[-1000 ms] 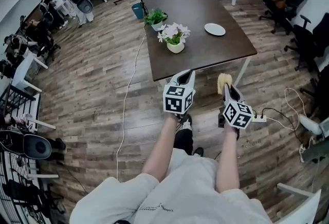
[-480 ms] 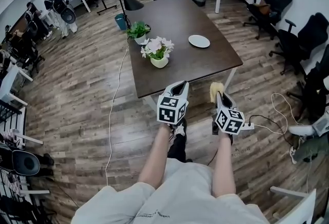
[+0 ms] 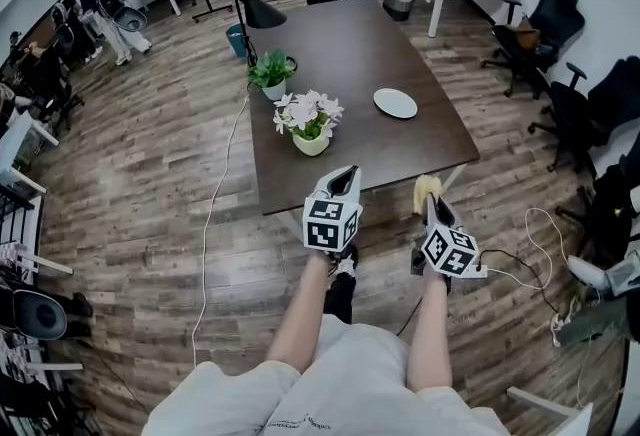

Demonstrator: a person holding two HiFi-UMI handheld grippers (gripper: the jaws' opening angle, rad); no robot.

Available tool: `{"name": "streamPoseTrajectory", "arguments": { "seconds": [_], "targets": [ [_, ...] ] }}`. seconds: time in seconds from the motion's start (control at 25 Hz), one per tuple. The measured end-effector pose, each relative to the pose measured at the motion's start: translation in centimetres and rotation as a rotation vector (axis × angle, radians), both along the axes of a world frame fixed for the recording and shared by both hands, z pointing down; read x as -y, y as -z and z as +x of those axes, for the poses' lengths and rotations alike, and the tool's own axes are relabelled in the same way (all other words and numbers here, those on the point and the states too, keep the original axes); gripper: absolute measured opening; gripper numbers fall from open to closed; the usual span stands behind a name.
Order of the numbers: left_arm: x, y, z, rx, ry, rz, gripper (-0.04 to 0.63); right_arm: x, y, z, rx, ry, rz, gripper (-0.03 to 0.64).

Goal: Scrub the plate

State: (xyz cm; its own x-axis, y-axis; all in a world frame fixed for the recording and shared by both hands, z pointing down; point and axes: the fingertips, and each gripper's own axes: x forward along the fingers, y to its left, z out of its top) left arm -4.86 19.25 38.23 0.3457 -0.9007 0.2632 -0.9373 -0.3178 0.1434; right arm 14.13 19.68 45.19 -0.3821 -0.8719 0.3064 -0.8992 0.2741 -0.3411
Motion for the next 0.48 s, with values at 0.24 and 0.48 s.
{"name": "streamPoseTrajectory", "arguments": {
  "seconds": [0.24,0.48],
  "targets": [
    [4.3,-1.7,-0.3,-0.005,-0.021,-0.054,0.002,4.7,-1.1,-1.8,0.006,0.019,-0.033,0.071],
    [9.2,-2.3,-1.5,-0.037,-0.024,-0.079,0.002,9.3,-1.2,-4.0,-0.031,0.049,-0.049,0.071]
  ]
}}
